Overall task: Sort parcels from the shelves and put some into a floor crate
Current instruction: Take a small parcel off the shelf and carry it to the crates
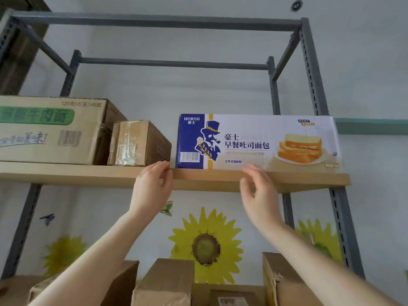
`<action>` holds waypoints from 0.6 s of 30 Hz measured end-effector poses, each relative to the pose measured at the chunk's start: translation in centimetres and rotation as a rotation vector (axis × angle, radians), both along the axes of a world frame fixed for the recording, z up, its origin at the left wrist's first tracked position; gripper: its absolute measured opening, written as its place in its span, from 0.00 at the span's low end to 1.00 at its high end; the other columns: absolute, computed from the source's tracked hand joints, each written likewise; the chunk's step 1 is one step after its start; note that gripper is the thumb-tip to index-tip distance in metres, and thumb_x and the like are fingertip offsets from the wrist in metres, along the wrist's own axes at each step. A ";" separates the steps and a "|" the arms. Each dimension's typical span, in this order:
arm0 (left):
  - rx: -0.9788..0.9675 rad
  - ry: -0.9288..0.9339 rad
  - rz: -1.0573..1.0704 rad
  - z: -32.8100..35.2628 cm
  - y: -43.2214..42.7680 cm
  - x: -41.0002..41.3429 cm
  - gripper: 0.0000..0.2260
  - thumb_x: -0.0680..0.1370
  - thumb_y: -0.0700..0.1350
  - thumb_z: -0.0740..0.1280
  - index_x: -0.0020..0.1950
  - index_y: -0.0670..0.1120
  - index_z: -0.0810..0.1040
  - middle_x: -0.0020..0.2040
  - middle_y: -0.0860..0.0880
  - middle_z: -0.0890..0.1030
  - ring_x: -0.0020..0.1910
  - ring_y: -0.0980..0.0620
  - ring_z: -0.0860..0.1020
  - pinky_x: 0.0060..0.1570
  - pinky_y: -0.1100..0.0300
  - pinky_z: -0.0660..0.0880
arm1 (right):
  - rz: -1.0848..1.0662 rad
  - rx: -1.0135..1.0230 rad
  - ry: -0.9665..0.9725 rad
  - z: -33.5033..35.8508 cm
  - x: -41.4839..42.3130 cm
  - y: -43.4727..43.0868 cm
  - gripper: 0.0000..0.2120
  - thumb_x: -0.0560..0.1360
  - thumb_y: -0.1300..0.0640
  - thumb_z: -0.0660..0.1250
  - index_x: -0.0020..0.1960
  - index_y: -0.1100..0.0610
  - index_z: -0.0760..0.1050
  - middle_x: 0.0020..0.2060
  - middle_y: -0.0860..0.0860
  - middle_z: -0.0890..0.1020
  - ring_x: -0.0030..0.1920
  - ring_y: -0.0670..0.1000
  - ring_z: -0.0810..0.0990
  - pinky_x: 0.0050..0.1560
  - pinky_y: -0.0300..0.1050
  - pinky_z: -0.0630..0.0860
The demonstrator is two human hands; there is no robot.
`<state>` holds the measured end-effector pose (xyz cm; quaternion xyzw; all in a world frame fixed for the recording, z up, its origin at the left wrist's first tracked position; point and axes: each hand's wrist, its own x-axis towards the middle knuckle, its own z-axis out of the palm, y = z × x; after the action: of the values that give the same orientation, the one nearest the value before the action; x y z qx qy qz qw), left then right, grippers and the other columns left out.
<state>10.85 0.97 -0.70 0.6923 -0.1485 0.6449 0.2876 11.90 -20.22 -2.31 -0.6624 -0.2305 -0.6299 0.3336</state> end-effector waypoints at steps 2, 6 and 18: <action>-0.036 -0.008 -0.018 0.4 1.2 -0.6 0.13 0.78 0.40 0.62 0.61 0.40 0.77 0.60 0.44 0.79 0.58 0.46 0.77 0.53 0.64 0.67 | 0.067 -0.085 -0.013 0.8 -0.3 4.6 0.15 0.74 0.60 0.58 0.55 0.66 0.78 0.57 0.59 0.80 0.60 0.54 0.76 0.62 0.33 0.62; -0.173 -0.095 -0.027 2.5 7.1 -1.0 0.12 0.78 0.40 0.61 0.60 0.40 0.77 0.60 0.43 0.76 0.59 0.45 0.73 0.53 0.68 0.61 | 0.204 -0.107 0.039 3.4 -0.9 13.3 0.15 0.78 0.62 0.59 0.63 0.64 0.73 0.61 0.56 0.77 0.64 0.53 0.73 0.59 0.33 0.63; -0.105 0.167 -0.148 7.2 12.5 0.4 0.07 0.79 0.42 0.60 0.50 0.39 0.69 0.42 0.45 0.70 0.43 0.48 0.67 0.37 0.61 0.64 | 0.172 0.079 0.530 9.4 -1.0 22.8 0.22 0.81 0.51 0.51 0.72 0.58 0.60 0.69 0.54 0.68 0.65 0.54 0.69 0.59 0.47 0.68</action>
<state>11.25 13.46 6.52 0.7147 -0.1406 0.5691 0.3815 10.87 2.59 7.14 -0.7684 -0.1657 -0.4127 0.4601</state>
